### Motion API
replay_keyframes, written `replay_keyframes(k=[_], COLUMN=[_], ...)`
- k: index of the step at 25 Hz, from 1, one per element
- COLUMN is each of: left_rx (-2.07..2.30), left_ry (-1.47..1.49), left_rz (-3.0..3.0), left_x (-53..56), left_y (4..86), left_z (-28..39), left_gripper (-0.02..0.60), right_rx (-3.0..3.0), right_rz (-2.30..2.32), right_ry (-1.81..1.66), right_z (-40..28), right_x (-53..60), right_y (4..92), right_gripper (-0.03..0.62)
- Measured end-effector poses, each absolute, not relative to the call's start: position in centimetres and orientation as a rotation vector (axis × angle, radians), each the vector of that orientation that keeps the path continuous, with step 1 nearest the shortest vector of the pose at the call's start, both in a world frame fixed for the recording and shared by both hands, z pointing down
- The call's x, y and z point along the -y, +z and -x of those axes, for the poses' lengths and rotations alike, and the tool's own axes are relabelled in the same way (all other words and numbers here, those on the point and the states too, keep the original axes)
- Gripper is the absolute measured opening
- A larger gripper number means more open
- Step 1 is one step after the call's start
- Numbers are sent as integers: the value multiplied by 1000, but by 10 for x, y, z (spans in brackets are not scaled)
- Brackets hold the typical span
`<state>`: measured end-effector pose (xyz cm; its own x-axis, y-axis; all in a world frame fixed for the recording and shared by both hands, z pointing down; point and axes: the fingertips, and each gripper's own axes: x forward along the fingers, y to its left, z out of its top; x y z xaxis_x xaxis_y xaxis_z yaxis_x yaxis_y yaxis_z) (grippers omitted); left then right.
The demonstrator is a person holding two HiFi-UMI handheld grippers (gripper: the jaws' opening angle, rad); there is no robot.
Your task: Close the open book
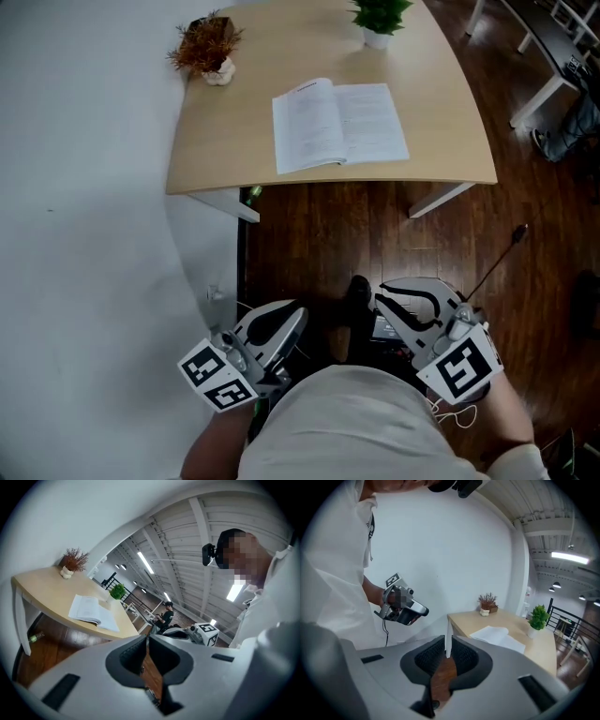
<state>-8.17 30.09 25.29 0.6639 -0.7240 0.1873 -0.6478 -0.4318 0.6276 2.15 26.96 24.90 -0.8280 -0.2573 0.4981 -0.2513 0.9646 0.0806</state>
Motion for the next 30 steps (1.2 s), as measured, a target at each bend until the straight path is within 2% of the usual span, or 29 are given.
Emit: replay_keyframes(k=[14, 30], left_rx=[1172, 1070], left_ry=[-126, -98], left_rz=[-2124, -2156], left_x=[-217, -139], left_y=[256, 278], left_z=[55, 104], left_gripper=[-3, -3], right_rx=[2610, 2534], right_rz=[-289, -319], right_ry=[-10, 33], right_z=[-38, 17], right_x=[-180, -119], right_y=[262, 288], right_gripper=[37, 35])
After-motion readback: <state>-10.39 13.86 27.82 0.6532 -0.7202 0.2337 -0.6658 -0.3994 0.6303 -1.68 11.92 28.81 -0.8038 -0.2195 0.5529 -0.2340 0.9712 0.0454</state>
